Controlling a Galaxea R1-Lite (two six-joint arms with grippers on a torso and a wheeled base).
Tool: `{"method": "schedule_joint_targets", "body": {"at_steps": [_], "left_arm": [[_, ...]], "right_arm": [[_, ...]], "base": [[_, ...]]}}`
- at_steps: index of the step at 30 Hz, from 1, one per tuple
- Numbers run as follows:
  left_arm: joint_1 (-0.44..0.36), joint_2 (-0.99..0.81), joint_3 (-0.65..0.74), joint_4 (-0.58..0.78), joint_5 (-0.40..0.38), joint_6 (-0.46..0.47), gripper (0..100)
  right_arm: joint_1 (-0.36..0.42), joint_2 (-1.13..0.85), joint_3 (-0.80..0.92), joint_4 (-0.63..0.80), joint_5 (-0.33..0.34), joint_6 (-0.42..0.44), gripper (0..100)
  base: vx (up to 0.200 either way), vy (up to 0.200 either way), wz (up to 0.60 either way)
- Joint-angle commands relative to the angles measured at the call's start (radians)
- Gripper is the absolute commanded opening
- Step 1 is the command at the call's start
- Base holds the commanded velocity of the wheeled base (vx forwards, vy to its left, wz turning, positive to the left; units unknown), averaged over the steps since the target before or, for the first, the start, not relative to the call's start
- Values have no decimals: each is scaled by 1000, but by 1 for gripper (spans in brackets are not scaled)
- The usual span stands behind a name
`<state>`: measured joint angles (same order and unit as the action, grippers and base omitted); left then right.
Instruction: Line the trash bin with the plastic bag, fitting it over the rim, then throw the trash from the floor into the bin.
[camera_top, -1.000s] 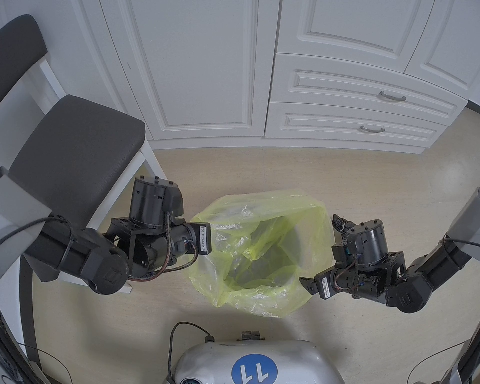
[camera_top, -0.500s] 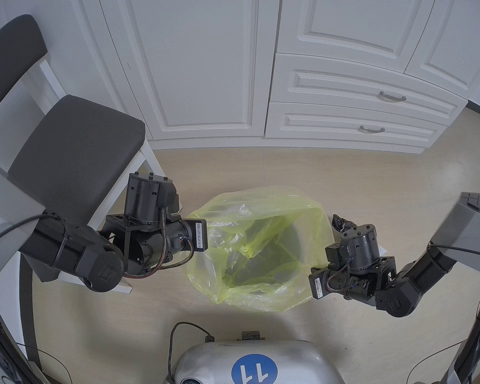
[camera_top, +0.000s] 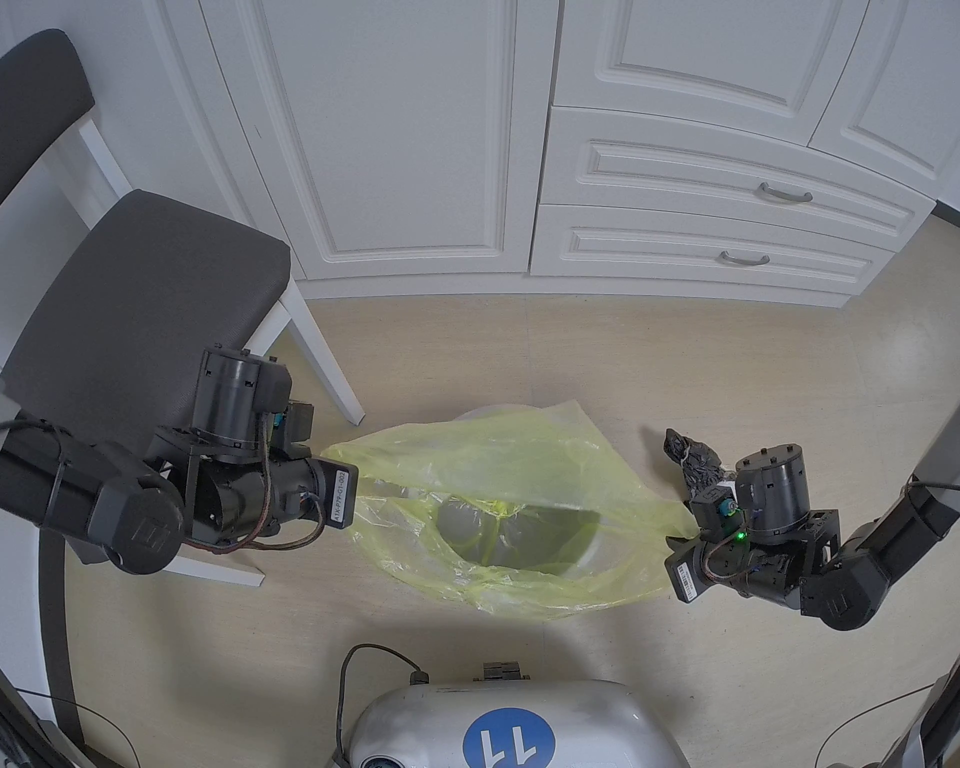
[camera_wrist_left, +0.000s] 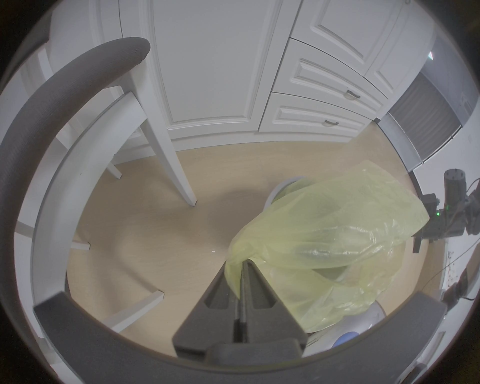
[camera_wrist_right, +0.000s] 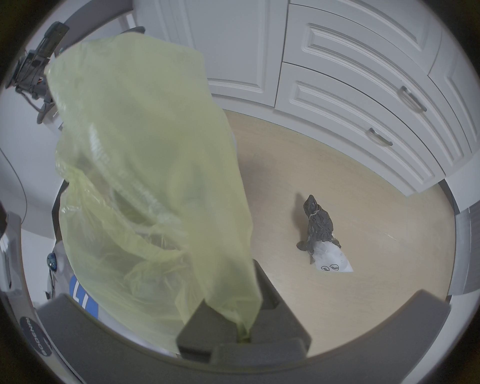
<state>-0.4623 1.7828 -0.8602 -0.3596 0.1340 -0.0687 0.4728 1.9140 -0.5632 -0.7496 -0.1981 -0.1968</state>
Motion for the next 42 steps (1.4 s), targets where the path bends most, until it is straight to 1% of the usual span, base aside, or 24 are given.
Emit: {"method": "schedule_joint_targets", "body": {"at_steps": [1, 6, 9, 11, 16, 21, 24, 26, 28, 30, 32, 35, 37, 38, 42], "left_arm": [[5, -22, 21, 1, -2, 15, 0], [-6, -9, 32, 2, -30, 18, 0], [-12, -17, 40, 1, -31, 20, 0], [-1, -32, 40, 1, -33, 26, 0], [21, -51, 40, 1, -34, 32, 0], [13, 17, 32, -19, -37, 32, 0], [5, 107, 18, -52, -39, 29, 0], [8, 162, 4, -98, -36, 23, 0], [21, 199, 0, -156, -36, 17, 0], [53, 219, -2, -222, -37, 12, 0], [76, 221, 0, -279, -42, 10, 0], [99, 208, 4, -351, -70, -16, 0], [100, 201, 3, -363, -74, -26, 0], [105, 176, 1, -366, -73, -40, 0], [116, 129, 7, -357, -76, -43, 0]], "right_arm": [[-3, -17, 22, -1, 0, -21, 0], [12, -4, 36, -1, 0, -32, 0], [14, -7, 43, -2, 2, -46, 0], [4, -27, 48, -2, 3, -61, 0], [0, -56, 60, 3, 6, -66, 0], [10, 10, 46, -5, 6, -64, 0], [43, 117, 0, -17, 8, -47, 0], [47, 184, -26, -43, 3, -23, 0], [49, 220, -34, -108, -3, 16, 0], [46, 234, -29, -178, 0, 22, 0], [44, 244, -27, -220, 0, 27, 0], [47, 255, -30, -278, 5, 31, 0], [49, 261, -27, -300, 5, 31, 0], [53, 264, -21, -340, 2, 31, 0], [56, 255, 0, -395, -3, 27, 0]], "base": [[0, 0, 0], [0, 0, 0], [0, 0, 0], [0, 0, 0], [0, 0, 0], [0, 0, 0], [0, 0, 0], [0, 0, 0], [0, 0, 0], [0, 0, 0], [0, 0, 0], [0, 0, 0], [0, 0, 0], [0, 0, 0], [0, 0, 0]]}}
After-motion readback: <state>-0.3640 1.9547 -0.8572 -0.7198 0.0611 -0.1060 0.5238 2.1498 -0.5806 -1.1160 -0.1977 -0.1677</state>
